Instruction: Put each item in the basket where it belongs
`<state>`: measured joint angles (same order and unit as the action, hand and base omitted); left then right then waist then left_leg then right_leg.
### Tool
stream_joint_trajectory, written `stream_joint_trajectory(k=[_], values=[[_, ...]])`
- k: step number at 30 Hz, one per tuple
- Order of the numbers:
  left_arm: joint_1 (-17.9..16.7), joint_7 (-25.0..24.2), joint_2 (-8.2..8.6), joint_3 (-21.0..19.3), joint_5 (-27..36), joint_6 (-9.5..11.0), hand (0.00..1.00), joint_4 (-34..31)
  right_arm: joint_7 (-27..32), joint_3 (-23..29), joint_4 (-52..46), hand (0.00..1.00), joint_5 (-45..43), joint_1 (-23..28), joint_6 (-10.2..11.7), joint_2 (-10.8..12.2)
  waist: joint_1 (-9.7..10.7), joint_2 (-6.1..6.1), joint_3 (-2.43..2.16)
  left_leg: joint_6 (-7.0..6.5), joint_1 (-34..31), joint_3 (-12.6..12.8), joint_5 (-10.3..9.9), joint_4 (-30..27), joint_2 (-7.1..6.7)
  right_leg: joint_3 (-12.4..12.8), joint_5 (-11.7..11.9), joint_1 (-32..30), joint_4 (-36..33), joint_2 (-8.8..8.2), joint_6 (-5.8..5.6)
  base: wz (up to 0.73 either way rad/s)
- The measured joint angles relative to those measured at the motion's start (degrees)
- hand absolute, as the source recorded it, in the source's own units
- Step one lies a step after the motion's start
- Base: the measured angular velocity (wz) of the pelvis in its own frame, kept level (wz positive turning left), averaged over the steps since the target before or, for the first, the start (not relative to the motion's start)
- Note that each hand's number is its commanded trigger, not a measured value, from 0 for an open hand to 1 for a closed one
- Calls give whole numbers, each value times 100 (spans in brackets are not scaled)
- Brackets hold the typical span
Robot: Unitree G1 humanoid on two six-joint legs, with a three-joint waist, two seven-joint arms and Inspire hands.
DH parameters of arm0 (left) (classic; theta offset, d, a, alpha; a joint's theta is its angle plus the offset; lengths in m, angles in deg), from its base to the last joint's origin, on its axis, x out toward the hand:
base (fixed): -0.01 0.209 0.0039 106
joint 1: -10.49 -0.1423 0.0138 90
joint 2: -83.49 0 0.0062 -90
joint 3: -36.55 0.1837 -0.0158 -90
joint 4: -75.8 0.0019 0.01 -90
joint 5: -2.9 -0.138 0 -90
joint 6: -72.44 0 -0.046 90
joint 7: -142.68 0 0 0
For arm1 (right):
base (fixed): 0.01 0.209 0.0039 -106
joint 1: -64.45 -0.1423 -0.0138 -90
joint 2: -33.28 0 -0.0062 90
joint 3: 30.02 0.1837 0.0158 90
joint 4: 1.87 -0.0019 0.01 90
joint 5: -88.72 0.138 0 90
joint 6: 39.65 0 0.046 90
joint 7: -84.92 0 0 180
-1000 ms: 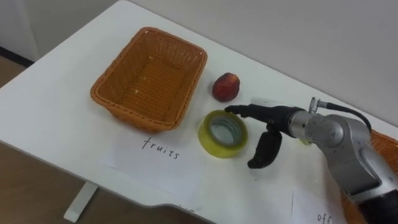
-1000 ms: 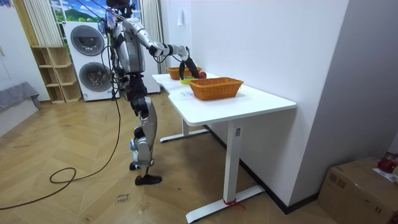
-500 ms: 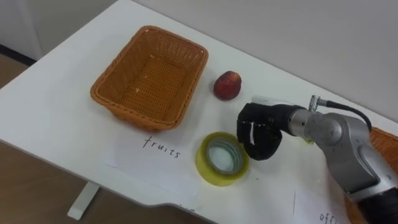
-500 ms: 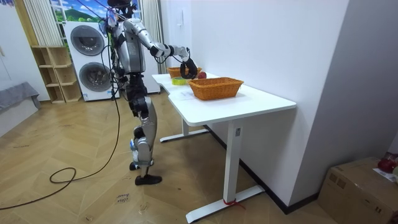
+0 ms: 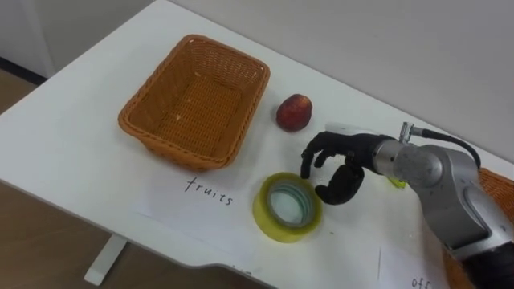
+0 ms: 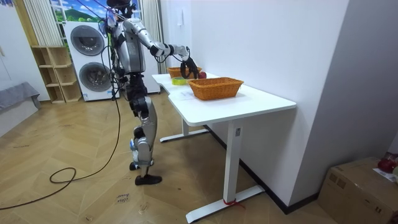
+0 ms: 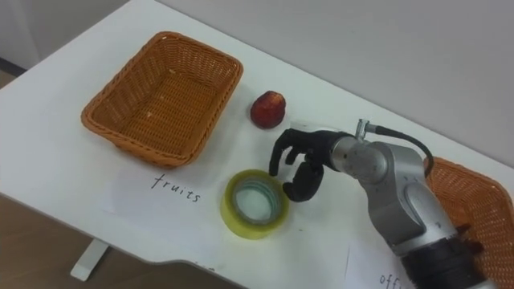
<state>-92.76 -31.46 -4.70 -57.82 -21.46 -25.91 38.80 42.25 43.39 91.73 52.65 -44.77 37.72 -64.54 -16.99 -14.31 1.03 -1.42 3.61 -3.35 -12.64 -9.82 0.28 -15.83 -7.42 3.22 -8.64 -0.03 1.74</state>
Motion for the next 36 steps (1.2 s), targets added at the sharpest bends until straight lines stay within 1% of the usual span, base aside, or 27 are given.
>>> stream_joint_trajectory(k=[4,8,12,20,23,28,31,33,36], values=[[-1,11,1,3,5,0,0,22,-4,0,0,0,-2,0,-1,0,2,-11,-8,0,2,-1,0,-7,-3,2,0,7,0,-3,0,0],[12,25,-3,6,12,3,0,204,16,10,0,0,51,-1,4,1,101,-10,-7,0,21,-36,0,-24,-9,30,0,51,2,-4,0,6],[23,25,2,4,11,1,0,218,4,37,-1,0,99,-3,3,0,116,-4,-3,0,42,-13,0,-14,-6,155,0,51,3,7,0,-3],[84,21,-4,-4,8,-1,0,290,-1,37,-49,0,290,-3,1,0,116,0,0,0,51,13,0,27,-3,196,0,51,3,16,0,0],[227,22,-6,-6,7,-12,0,438,-32,48,-136,0,556,-3,-3,-19,135,-2,-1,0,39,2,0,4,-3,168,0,44,4,12,0,0],[280,21,-15,-7,5,-37,0,440,-150,47,-265,0,884,-2,-2,-28,134,-8,-6,0,-33,5,0,-58,-6,165,0,-18,3,6,0,0],[295,21,-26,-20,-5,-36,0,433,-186,48,-268,0,919,-2,-2,-45,143,-17,-13,0,-42,4,0,-61,-6,161,0,-24,3,2,0,0],[299,21,-26,-122,-5,-33,0,426,-195,48,-269,0,1028,-2,0,-103,146,-39,-30,0,-45,5,0,-62,-6,159,0,-25,3,1,0,0],[298,22,-49,-176,2,-33,0,425,-195,48,-270,0,1168,-1,-1,-126,158,-73,-56,1,-42,4,0,-74,-6,158,0,-16,3,1,0,0]])
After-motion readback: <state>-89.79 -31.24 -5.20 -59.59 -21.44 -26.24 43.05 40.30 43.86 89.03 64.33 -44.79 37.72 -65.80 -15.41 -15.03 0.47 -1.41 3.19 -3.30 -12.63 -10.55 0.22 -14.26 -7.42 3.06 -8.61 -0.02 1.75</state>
